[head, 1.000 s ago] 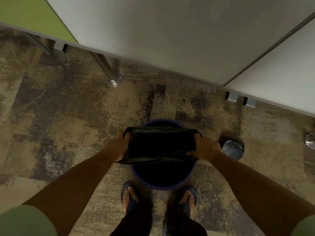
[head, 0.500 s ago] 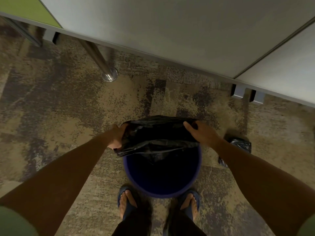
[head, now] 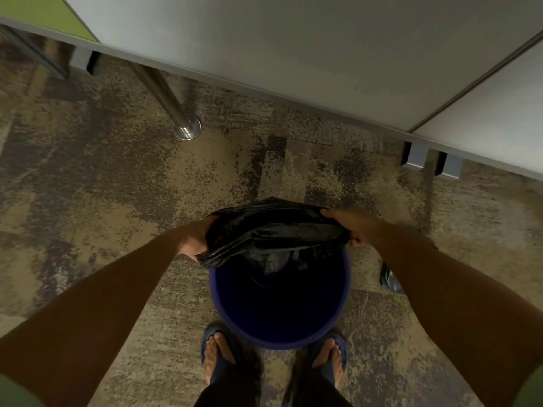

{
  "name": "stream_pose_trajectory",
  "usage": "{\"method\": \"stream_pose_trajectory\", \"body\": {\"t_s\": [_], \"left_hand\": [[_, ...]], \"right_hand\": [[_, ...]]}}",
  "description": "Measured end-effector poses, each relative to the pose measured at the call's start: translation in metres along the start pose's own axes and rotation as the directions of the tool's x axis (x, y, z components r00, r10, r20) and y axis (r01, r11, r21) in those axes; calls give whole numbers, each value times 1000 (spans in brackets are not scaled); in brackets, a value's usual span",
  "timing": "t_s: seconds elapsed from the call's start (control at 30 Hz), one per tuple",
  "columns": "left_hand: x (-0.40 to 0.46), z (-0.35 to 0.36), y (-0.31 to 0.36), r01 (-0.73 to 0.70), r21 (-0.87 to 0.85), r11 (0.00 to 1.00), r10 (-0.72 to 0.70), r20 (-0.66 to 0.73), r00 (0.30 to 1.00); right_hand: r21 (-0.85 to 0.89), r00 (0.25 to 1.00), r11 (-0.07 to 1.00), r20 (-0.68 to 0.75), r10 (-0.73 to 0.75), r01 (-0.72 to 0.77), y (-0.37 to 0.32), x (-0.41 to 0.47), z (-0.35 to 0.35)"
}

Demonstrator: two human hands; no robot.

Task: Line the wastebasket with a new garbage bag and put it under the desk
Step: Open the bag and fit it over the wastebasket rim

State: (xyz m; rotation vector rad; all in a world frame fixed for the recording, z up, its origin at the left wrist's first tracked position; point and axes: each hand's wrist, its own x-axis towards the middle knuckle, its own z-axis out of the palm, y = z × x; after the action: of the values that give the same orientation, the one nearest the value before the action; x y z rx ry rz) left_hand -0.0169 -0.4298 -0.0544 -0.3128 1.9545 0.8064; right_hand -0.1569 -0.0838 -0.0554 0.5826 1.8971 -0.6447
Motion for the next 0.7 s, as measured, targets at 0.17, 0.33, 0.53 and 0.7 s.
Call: {"method": "stream_pose_trajectory", "body": {"t_s": [0.17,0.33,0.53,0.7], "left_hand": [[0,-6,1,-29,-189,982,20,-52,998],[-4,-6,-5,-99,-338,936,73,-88,993],[-5,-1,-16,-13,-31,999,15,77,997],[-14,15,-27,129,-116,985,-106,181,978]], "right_hand": [[73,993,990,37,116,-119,-14,0,-6],[190,983,972,150,109,-137,-19,0,-4],[238,982,958,137,129,-159,-9,5,-9],[270,998,962,61,12,-28,23,-1,-16]]}}
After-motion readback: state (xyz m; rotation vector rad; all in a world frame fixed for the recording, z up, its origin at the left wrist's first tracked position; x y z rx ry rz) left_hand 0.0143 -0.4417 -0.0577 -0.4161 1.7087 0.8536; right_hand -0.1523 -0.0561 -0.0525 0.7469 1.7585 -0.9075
